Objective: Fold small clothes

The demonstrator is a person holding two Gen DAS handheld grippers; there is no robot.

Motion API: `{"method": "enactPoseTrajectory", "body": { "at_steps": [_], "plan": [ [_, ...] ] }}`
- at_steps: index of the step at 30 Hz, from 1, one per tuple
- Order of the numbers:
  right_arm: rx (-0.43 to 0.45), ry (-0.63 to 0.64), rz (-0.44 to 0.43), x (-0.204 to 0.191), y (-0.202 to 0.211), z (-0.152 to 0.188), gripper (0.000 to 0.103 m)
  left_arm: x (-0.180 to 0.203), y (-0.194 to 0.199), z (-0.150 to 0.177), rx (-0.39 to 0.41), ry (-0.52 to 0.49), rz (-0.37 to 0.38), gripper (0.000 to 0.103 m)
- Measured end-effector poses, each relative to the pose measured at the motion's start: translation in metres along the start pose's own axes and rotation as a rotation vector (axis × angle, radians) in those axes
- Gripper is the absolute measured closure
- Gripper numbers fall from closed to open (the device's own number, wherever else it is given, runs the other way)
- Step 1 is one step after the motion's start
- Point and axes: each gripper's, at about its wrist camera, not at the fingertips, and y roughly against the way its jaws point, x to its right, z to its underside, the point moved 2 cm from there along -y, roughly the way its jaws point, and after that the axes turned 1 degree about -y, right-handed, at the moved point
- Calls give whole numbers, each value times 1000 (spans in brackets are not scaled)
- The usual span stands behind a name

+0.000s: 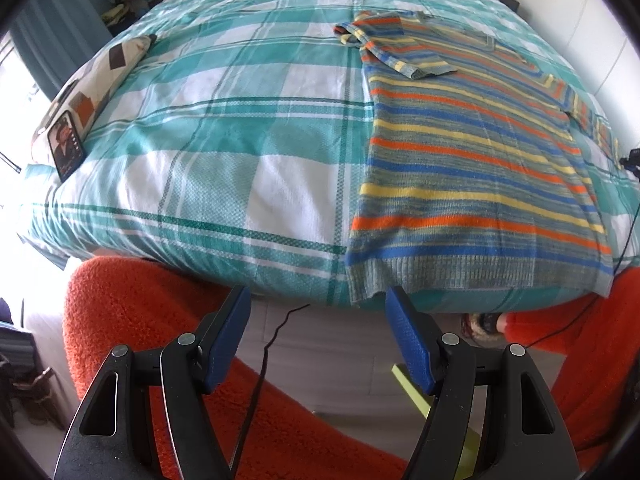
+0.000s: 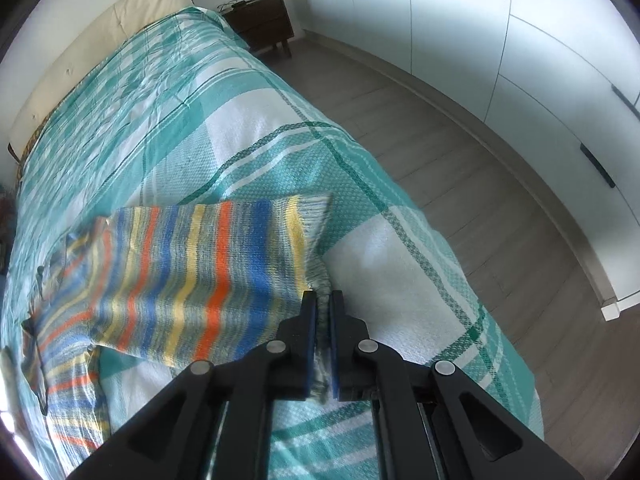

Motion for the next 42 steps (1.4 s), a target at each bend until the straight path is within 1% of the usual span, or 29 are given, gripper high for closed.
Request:
{"method": "enactPoseTrajectory", "body": {
  "at_steps": [2, 3, 4, 5, 6, 7, 9, 10, 12, 13, 15, 16, 17, 18, 19, 20, 22, 23, 26, 27, 29, 30, 31, 32, 34, 36, 37, 39, 42],
  "plan": [
    [21, 5, 20, 4, 10, -1, 99, 0, -1, 0, -2, 0, -2, 31],
    [45, 23, 43, 3, 18, -1, 96, 0, -2, 0, -8, 0, -2, 31],
    [72, 51, 53, -1, 26, -1, 91, 1, -3, 0, -13, -1, 0, 31],
    [92, 83, 51, -6, 33, -1, 91, 2, -5, -1, -18, -4, 2, 31],
    [104, 114, 30, -13, 37, -1, 91, 3, -5, -1, -21, -8, 5, 31],
    [107, 156, -25, -23, 39, 2, 90, 6, -5, -2, -21, -16, 8, 31],
    [89, 197, -92, -35, 34, 8, 85, 9, -1, -5, -9, -34, 11, 31],
    [69, 215, -106, -39, 28, 13, 83, 11, 4, -7, 1, -48, 10, 31],
    [9, 235, -76, -37, 6, 25, 83, 12, 15, -12, 23, -74, 6, 31],
    [2, 229, -66, -32, 1, 29, 89, 11, 22, -14, 33, -84, 4, 31],
    [29, 188, -67, -19, 3, 36, 94, 9, 34, -20, 51, -101, 4, 29],
    [51, 186, -24, -15, 12, 40, 94, 8, 44, -24, 69, -111, 13, 27],
    [62, 196, 2, -15, 19, 43, 91, 8, 55, -31, 95, -121, 33, 26],
    [85, 216, 36, -15, 31, 49, 85, 9, 63, -38, 118, -131, 51, 23],
    [115, 242, 39, -18, 47, 58, 82, 13, 75, -49, 162, -148, 86, 22],
    [130, 252, 19, -19, 59, 64, 81, 17, 82, -56, 193, -159, 110, 22],
    [158, 264, -29, -23, 87, 83, 73, 34, 96, -82, 288, -195, 187, 15],
    [163, 267, -48, -26, 96, 91, 72, 45, 97, -97, 334, -209, 230, 14],
    [153, 273, -125, -39, 117, 125, 72, 70, 79, -134, 434, -210, 339, 14],
    [143, 271, -148, -43, 119, 136, 72, 81, 57, -154, 435, -206, 375, 14],
    [122, 256, -194, -53, 125, 162, 72, 95, 20, -181, 389, -212, 393, 16],
    [113, 249, -211, -57, 126, 170, 72, 104, -10, -198, 353, -227, 375, 22],
    [105, 241, -229, -62, 128, 183, 72, 109, -33, -210, 330, -246, 352, 30],
    [103, 235, -235, -64, 129, 189, 72, 113, -48, -215, 315, -266, 334, 33],
    [99, 248, -239, -72, 129, 201, 72, 125, -90, -224, 257, -347, 290, 43],
    [111, 289, -213, -79, 133, 206, 72, 132, -120, -219, 206, -440, 243, 49],
    [120, 297, -204, -80, 133, 206, 72, 133, -136, -215, 163, -490, 217, 54],
    [114, 290, -206, -78, 132, 204, 72, 126, -147, -207, 134, -541, 223, 55],
    [108, 274, -192, -70, 131, 204, 72, 118, -136, -204, 124, -586, 230, 55]
  ]
}}
